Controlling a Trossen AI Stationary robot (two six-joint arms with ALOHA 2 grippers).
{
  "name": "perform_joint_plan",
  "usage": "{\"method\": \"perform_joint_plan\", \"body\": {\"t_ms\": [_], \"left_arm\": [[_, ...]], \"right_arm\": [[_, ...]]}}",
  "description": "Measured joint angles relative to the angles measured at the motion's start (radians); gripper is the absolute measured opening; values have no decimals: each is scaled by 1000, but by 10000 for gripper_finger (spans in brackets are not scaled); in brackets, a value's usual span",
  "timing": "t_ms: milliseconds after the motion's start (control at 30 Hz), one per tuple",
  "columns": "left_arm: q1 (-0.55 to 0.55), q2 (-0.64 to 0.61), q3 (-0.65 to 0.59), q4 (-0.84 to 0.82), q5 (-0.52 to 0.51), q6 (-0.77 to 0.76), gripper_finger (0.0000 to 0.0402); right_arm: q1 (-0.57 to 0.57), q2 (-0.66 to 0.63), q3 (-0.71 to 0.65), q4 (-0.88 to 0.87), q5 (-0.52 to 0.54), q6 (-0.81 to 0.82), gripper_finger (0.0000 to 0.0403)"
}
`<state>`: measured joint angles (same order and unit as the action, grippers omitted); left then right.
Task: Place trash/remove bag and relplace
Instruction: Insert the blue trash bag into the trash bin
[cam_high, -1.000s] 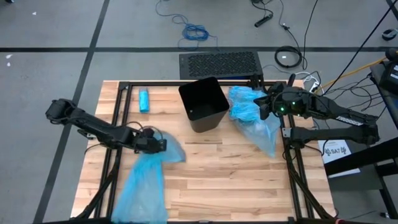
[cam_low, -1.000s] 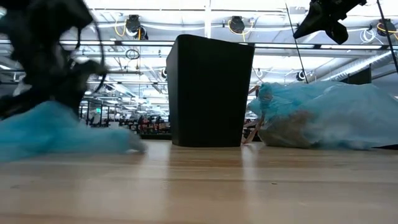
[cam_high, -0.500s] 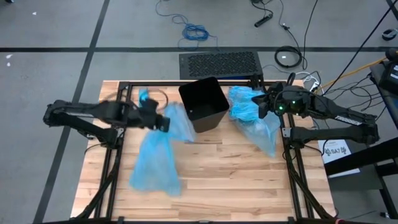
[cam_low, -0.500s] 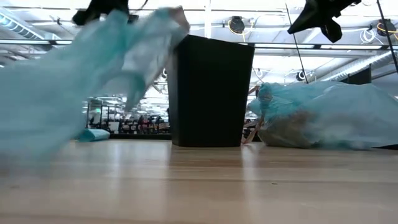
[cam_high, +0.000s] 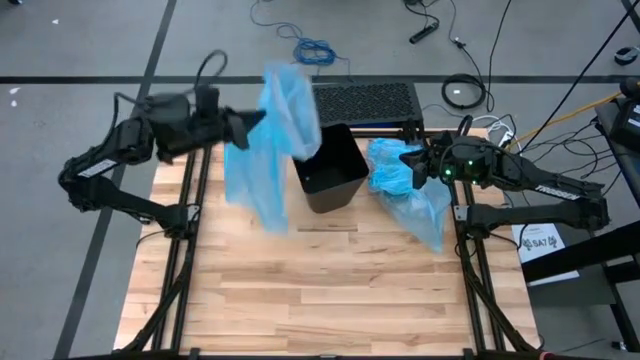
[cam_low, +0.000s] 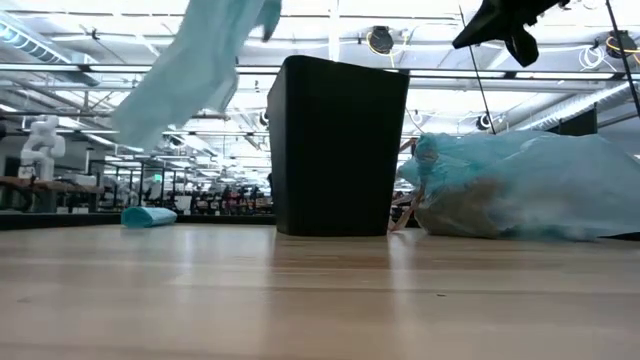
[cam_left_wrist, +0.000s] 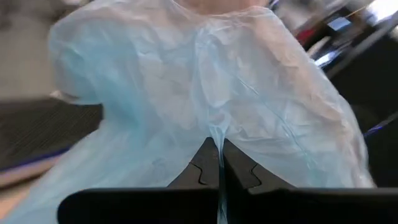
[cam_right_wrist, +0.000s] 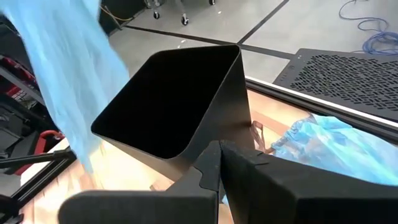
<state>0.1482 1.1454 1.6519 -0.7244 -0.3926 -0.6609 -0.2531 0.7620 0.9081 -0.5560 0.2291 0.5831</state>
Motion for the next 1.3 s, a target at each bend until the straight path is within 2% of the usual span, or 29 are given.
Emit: {"method": "perform_joint_plan", "body": {"t_ms": [100, 267, 467, 700, 867, 1033, 1300], "left_arm": [[48, 36, 54, 162, 99, 83, 0], [105, 130, 210, 297, 218, 151, 0], [180, 292, 449, 423, 381, 145, 0], [217, 491, 703, 481, 441, 24, 0], [230, 567, 699, 660, 481, -127, 0], [253, 597, 702, 660, 524, -215, 0], [273, 596, 702, 662, 524, -215, 0]], "right_arm": [[0, 18, 0, 14, 0, -4, 0], [0, 60, 0, 14, 0, -4, 0], [0, 109, 0, 14, 0, -26, 0], [0, 108, 0, 24, 2, -22, 0], [-3, 82, -1, 47, 46, -26, 0], [-3, 41, -1, 70, 62, -29, 0], [-3, -7, -1, 68, 67, -29, 0]]}}
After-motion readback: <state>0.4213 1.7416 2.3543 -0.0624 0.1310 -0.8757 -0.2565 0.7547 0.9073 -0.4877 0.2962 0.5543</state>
